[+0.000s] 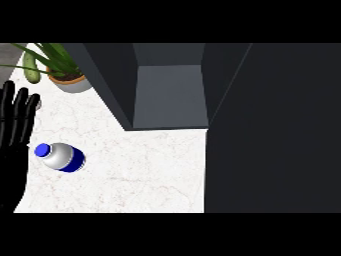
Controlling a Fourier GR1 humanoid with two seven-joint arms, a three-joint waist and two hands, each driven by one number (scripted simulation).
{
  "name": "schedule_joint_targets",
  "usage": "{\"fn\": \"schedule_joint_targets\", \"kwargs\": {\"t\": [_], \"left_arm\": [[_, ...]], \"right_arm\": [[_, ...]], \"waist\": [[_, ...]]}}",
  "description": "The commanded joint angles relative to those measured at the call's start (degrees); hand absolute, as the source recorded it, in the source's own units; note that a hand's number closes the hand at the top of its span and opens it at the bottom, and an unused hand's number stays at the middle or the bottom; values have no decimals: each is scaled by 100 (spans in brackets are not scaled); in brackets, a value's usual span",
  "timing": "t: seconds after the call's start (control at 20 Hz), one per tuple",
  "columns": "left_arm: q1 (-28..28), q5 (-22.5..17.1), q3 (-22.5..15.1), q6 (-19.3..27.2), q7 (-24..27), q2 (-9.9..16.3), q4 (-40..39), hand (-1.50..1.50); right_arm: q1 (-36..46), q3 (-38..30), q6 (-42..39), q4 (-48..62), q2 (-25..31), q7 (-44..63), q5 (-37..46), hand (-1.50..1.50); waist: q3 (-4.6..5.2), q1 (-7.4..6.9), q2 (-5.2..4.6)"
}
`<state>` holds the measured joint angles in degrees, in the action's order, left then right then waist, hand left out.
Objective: Pick up the bottled water, place it into the cabinet and close the cabinet
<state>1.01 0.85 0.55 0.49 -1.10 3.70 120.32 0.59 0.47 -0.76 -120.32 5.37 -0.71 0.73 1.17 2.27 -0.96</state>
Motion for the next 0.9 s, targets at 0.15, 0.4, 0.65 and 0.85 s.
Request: {"fn": "schedule_joint_targets", "kwargs": {"t": [0.15,0.4,0.65,0.85], "left_arm": [[-354,-1205,1068,-850,585,628,-816,-150],[-152,-2382,1484,-1078,-504,833,-828,-150],[303,-3114,1813,-1221,-1132,1094,-146,-150],[565,-3029,2007,-1448,-863,1067,-418,-150]], "right_arm": [[-791,6,101,-1020,-79,506,-4,-150],[-1624,895,-825,-1338,-10,678,-864,-150],[-2370,1318,-821,-2154,-4,947,-766,-150],[-3226,1433,-985,-2807,32,767,-756,-150]], "waist": [[-112,-175,103],[-116,-184,143],[-119,-233,133],[-117,-188,123]]}}
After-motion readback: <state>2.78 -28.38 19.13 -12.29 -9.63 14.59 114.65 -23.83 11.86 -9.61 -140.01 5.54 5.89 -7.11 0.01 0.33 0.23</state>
